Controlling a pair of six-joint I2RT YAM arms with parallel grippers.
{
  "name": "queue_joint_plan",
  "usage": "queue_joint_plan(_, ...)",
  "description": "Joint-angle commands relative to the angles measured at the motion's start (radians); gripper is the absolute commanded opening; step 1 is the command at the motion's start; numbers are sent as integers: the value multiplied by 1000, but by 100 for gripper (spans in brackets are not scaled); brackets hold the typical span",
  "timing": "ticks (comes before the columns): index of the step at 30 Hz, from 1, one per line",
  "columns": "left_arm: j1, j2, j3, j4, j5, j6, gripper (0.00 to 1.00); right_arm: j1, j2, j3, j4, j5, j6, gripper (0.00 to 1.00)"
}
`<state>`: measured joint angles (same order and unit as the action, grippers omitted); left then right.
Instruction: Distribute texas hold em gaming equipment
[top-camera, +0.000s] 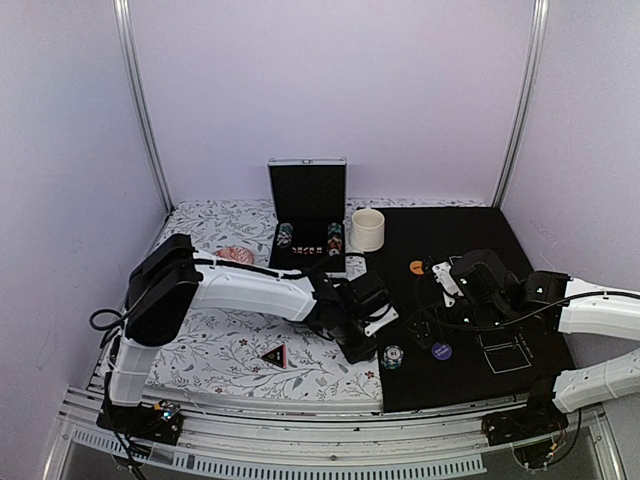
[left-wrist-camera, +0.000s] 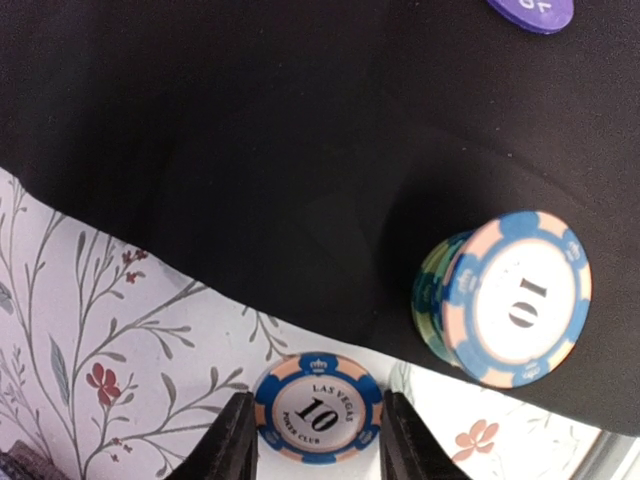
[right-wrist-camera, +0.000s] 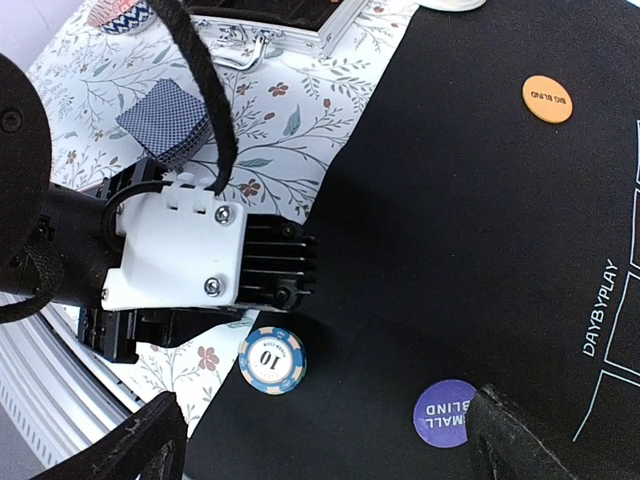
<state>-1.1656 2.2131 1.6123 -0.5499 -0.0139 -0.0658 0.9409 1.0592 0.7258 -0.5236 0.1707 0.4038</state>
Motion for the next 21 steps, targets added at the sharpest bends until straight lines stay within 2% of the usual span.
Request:
queue_joint_plan(1,-15,-31,-49,-107,-32,-34,31,-7,-21,-6,-1,12,0,99)
queue_joint_plan(21,-14,-184,-107,-70,-34,-57,32,-6,-27,2,-16,14,3,99)
